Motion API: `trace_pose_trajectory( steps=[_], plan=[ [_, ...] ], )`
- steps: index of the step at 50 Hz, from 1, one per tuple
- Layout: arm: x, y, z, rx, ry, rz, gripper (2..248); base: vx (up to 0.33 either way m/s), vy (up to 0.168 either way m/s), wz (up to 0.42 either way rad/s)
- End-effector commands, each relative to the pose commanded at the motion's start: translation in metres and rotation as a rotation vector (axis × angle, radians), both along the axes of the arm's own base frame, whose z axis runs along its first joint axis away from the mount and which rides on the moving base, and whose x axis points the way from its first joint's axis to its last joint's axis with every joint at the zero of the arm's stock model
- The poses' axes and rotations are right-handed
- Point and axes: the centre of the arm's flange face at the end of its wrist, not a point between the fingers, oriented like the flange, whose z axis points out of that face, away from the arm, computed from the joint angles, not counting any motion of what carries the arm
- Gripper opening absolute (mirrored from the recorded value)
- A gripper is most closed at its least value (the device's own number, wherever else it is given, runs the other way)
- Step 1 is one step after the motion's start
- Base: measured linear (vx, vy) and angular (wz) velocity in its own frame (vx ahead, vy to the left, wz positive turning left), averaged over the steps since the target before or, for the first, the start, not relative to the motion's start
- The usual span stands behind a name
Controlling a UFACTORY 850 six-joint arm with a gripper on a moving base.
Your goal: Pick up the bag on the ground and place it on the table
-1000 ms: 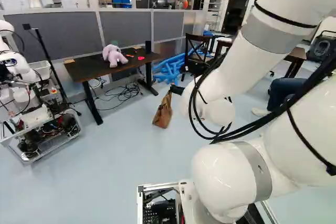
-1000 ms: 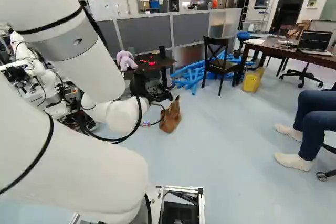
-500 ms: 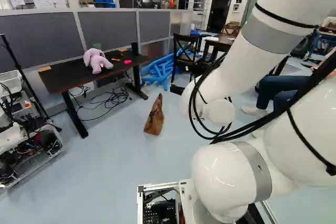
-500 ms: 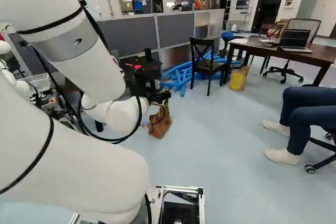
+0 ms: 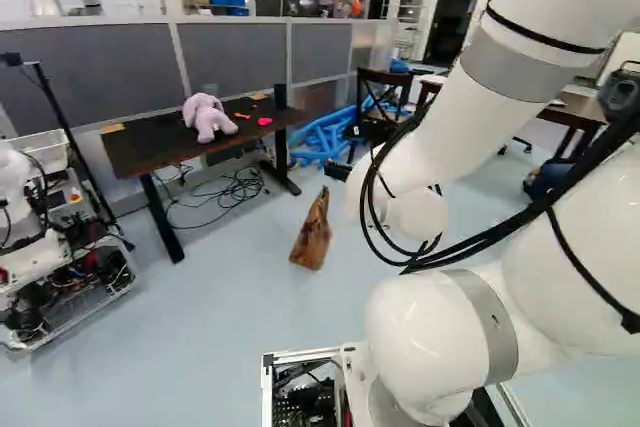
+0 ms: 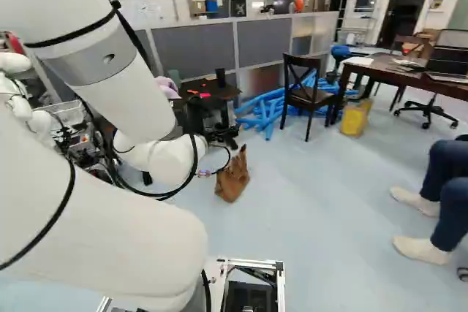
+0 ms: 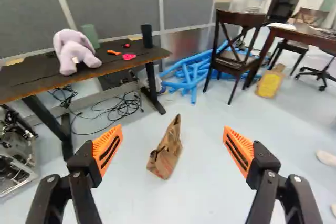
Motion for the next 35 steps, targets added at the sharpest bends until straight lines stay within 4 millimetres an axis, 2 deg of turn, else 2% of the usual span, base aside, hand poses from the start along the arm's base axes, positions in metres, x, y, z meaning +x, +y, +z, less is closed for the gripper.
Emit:
trace_pose_trajectory(
  steps=[6,35],
  plan=[
    [0.0000,0.0000,0.0000,0.000,0.000,0.000,247,0.176,0.051,0.226],
    [0.0000,0.0000,0.0000,0.000,0.000,0.000,247,0.177,0.005,-0.006]
  ],
)
